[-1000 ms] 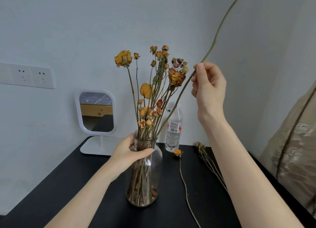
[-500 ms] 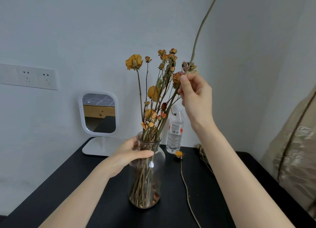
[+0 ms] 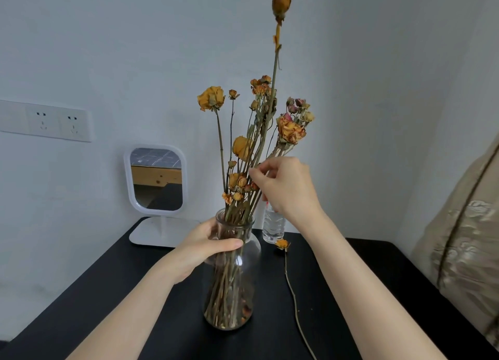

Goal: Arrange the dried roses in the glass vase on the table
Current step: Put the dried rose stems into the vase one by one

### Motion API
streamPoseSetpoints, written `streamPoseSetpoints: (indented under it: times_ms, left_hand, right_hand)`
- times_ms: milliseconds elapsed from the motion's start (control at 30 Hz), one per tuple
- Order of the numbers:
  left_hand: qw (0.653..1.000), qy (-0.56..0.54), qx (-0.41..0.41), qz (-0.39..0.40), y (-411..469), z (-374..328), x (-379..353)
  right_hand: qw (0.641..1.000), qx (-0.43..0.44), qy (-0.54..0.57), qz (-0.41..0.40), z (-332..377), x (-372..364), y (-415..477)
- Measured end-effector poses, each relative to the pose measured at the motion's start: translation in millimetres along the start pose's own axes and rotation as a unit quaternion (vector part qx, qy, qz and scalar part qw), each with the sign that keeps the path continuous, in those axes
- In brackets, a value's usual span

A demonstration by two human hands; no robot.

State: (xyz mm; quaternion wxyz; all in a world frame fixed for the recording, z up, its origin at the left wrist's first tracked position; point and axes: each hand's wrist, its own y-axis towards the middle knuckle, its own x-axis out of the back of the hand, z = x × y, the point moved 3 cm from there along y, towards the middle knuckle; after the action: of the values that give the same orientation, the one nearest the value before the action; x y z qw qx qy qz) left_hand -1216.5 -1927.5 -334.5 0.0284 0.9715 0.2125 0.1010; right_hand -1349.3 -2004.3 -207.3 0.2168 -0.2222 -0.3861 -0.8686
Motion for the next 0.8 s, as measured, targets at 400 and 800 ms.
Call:
streamPoseSetpoints:
  times_ms: [400, 800]
  left_hand:
    - [1.000, 0.009, 0.011, -0.016, 1, 3, -1]
    - [1.000, -0.002, 0.013, -0.011, 1, 5, -2]
  right_hand:
    - [0.995, -0.026, 0.087, 0.031, -2, 16, 3]
    - [0.991, -0.055, 0.022, 0.121, -19, -4, -6]
